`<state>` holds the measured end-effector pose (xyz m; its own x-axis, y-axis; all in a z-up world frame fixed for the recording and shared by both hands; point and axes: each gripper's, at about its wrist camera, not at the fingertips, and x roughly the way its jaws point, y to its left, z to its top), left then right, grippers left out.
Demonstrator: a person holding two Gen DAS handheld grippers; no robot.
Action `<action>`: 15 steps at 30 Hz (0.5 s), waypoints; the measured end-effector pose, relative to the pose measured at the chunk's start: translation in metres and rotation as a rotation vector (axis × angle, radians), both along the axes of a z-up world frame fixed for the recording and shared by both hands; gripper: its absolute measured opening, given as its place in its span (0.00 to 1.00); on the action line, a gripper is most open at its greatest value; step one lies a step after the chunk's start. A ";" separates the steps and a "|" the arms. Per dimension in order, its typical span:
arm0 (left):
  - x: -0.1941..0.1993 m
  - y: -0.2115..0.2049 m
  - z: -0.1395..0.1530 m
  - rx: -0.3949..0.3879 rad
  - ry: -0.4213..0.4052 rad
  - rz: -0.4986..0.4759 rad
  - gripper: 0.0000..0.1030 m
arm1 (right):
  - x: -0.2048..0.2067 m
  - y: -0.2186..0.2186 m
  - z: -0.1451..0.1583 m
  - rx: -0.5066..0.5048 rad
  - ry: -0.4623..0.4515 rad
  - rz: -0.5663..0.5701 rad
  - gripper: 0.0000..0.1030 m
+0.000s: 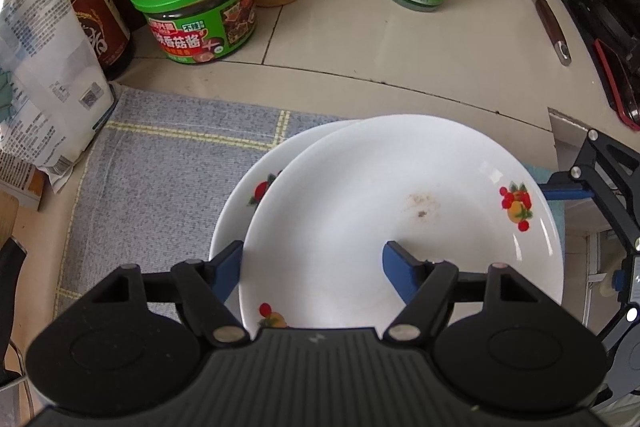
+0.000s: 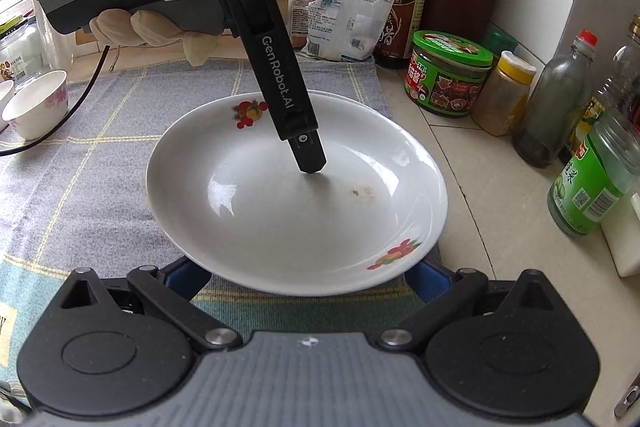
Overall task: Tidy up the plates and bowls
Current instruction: 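Lower the plate onto the plate stack with the left tool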
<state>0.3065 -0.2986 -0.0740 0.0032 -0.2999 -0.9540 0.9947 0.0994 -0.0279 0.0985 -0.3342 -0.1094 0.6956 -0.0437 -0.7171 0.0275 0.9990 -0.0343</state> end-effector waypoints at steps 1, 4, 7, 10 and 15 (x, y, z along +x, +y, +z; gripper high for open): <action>0.000 0.000 0.000 0.000 -0.001 -0.001 0.71 | 0.000 0.001 0.000 -0.004 0.000 0.000 1.00; 0.000 -0.001 0.000 0.002 -0.001 -0.002 0.74 | 0.000 0.001 0.000 -0.010 0.001 0.000 1.00; -0.001 -0.001 -0.001 0.007 -0.006 -0.009 0.77 | -0.001 0.001 0.001 -0.015 -0.002 0.002 1.00; -0.003 0.000 0.002 0.004 -0.027 -0.019 0.79 | -0.001 0.003 0.001 -0.023 -0.004 0.011 1.00; -0.003 0.001 0.004 -0.003 -0.033 -0.016 0.80 | -0.001 0.002 0.001 -0.016 -0.006 0.012 1.00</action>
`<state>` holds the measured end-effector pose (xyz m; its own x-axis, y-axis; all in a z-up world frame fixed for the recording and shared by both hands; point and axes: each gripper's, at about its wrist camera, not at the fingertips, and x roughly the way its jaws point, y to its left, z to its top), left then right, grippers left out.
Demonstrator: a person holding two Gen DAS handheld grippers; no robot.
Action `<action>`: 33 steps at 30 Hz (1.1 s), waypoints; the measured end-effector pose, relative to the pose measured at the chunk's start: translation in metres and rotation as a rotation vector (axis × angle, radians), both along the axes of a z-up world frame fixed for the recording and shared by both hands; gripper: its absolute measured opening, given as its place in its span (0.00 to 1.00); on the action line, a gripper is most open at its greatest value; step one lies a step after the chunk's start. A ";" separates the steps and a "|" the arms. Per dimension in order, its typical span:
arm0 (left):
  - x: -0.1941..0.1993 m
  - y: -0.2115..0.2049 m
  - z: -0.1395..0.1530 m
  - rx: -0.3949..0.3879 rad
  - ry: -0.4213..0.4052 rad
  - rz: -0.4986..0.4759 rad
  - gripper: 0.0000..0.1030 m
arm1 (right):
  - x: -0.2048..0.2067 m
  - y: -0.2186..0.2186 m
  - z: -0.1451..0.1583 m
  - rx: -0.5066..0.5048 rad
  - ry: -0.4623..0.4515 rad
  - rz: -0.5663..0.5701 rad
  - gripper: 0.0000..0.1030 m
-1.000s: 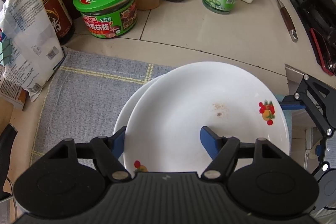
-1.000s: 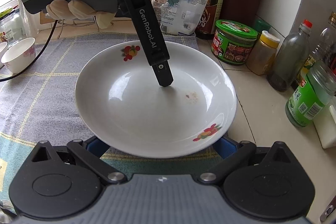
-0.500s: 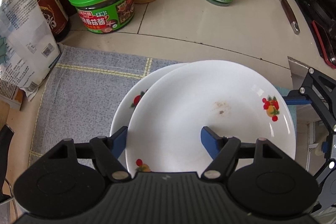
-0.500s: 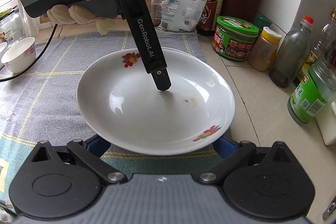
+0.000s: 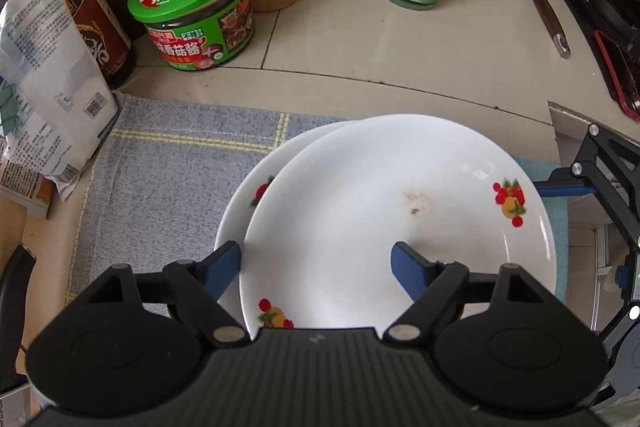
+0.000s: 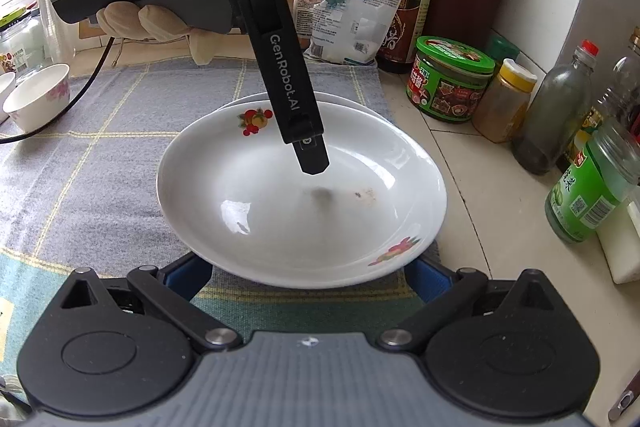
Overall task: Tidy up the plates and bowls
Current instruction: 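Lower the plate onto the plate stack with the left tool, then open the left tool and withdraw it from the plate stack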
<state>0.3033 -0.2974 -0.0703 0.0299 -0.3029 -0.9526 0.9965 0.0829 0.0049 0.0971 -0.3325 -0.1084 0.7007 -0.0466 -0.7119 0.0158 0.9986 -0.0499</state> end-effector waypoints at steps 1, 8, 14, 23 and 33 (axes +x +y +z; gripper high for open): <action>0.000 0.000 0.000 0.000 -0.003 0.000 0.80 | 0.000 0.000 0.000 -0.001 0.000 0.000 1.00; 0.002 0.003 0.002 -0.007 -0.015 0.009 0.82 | 0.001 0.000 0.001 -0.006 0.000 0.000 1.00; 0.000 0.006 0.004 -0.016 -0.027 0.007 0.84 | 0.002 0.001 0.000 -0.008 0.005 -0.003 1.00; -0.006 0.016 0.016 -0.088 -0.039 0.003 0.84 | 0.003 0.009 0.003 -0.035 -0.010 0.016 1.00; -0.024 0.076 0.064 -0.325 -0.226 0.116 0.92 | -0.006 0.004 0.011 -0.062 -0.049 -0.014 1.00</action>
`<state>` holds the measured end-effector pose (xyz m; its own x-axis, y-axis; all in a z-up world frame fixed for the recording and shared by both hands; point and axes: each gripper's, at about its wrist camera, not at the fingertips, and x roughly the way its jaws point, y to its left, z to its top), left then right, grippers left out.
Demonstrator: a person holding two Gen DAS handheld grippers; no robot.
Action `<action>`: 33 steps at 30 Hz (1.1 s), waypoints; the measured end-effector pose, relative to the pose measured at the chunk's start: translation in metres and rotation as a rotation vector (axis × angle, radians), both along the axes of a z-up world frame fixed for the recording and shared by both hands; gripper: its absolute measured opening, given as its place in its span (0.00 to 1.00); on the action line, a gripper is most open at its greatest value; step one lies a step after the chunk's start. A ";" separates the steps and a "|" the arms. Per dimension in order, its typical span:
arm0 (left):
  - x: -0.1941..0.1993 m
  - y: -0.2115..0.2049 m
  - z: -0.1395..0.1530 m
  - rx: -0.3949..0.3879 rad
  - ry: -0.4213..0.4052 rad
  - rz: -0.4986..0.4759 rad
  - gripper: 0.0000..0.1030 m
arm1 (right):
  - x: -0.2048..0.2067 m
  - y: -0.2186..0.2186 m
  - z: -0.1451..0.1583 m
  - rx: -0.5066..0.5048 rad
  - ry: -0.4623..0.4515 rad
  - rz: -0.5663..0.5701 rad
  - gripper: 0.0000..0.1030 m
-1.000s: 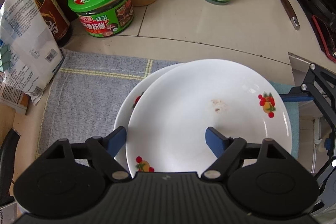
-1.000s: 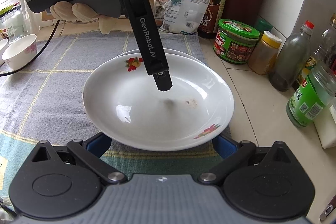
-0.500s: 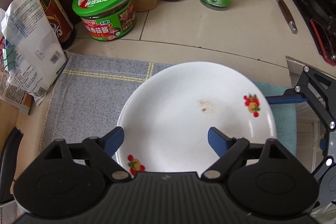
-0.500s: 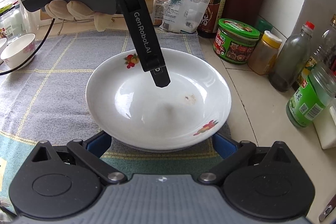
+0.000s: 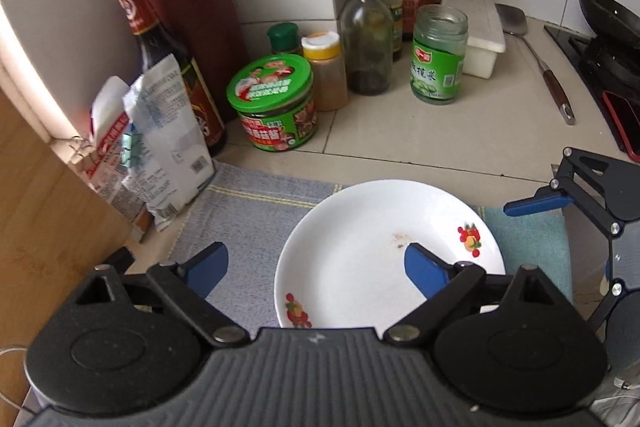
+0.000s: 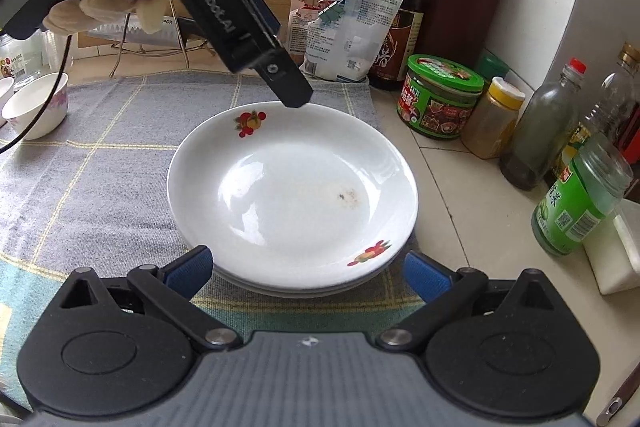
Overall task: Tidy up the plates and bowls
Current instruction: 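Open the left tool and withdraw it from the plate stack, then move the right tool toward the white flower-pattern bowls on the towel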
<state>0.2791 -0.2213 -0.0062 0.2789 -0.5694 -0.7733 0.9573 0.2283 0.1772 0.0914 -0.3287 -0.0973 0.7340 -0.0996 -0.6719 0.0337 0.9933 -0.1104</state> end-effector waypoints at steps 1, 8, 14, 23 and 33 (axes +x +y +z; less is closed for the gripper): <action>-0.005 0.006 0.002 -0.010 -0.021 0.013 0.92 | 0.000 0.000 0.001 -0.007 -0.002 0.000 1.00; -0.030 0.041 0.009 -0.066 -0.089 0.109 0.92 | 0.006 0.006 0.002 -0.014 0.006 0.022 1.00; -0.048 0.067 0.018 -0.132 -0.054 0.234 0.93 | 0.014 0.006 0.007 -0.001 -0.002 0.034 1.00; -0.077 0.116 0.018 -0.207 -0.040 0.447 0.93 | 0.024 0.017 0.011 0.016 -0.022 0.129 1.00; -0.113 0.200 0.010 -0.286 -0.063 0.654 0.97 | 0.023 0.072 0.015 0.011 -0.028 0.238 1.00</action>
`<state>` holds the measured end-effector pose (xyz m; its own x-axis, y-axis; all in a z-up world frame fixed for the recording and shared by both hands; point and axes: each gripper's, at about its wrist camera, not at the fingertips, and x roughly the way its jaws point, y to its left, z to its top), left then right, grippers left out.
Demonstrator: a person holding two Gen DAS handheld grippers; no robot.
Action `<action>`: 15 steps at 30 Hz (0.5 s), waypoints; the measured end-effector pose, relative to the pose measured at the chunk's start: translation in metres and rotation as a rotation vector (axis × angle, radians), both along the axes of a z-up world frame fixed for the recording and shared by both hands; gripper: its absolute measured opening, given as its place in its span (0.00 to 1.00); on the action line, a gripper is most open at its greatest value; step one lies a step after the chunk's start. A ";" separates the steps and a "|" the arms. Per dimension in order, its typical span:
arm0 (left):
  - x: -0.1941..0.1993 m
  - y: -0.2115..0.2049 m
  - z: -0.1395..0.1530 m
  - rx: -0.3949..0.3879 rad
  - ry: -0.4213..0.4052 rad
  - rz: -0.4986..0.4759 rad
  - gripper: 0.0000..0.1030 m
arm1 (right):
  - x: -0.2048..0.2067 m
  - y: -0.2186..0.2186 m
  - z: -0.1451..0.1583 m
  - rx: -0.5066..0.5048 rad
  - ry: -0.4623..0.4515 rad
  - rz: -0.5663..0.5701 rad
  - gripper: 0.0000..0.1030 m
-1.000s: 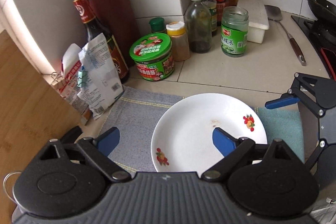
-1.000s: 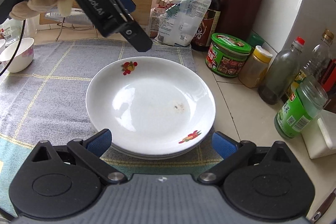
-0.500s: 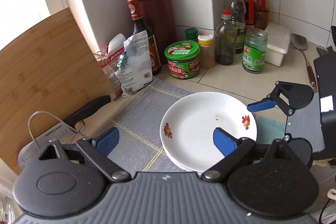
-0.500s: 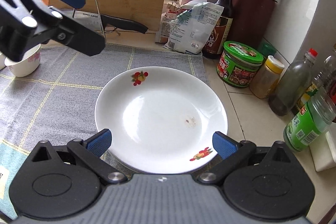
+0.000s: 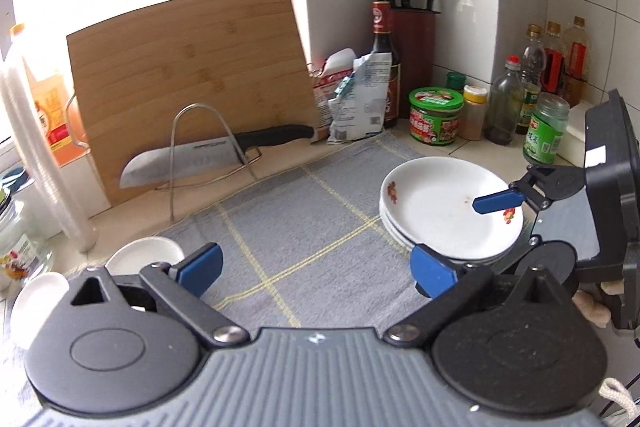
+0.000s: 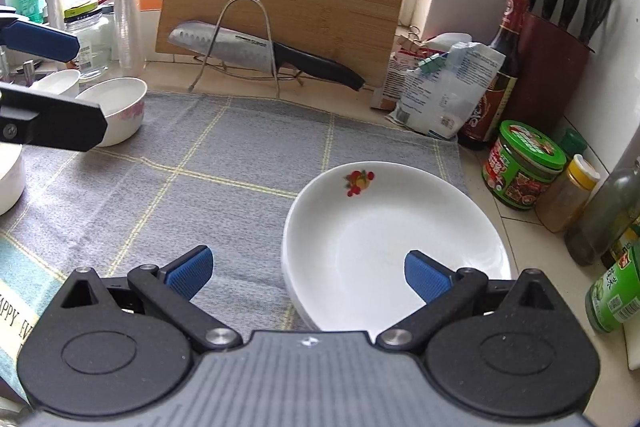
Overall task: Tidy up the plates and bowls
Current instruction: 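Move the right tool toward the white flower-pattern bowls on the towel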
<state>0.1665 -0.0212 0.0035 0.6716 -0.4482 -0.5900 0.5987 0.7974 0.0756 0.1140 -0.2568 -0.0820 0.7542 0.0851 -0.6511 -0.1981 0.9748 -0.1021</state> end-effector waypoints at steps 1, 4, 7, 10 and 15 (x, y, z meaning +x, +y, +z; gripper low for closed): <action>-0.003 0.008 -0.001 0.000 0.001 0.013 0.97 | -0.001 0.009 0.000 -0.005 -0.001 0.009 1.00; -0.014 0.041 -0.003 0.008 0.007 0.069 0.97 | -0.004 0.037 0.003 -0.021 0.005 0.039 1.00; -0.022 0.075 -0.007 0.017 0.012 0.117 0.97 | -0.010 0.067 0.007 -0.031 -0.004 0.067 1.00; -0.027 0.104 -0.012 0.040 0.013 0.149 0.97 | -0.014 0.099 0.011 -0.039 -0.005 0.088 1.00; -0.036 0.155 -0.025 0.054 -0.001 0.202 0.97 | -0.016 0.146 0.016 -0.059 -0.009 0.108 1.00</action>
<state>0.1306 0.1337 -0.0220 0.7453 -0.2722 -0.6087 0.4269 0.8960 0.1221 0.0981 -0.1110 -0.0655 0.7484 0.1278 -0.6508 -0.3008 0.9400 -0.1612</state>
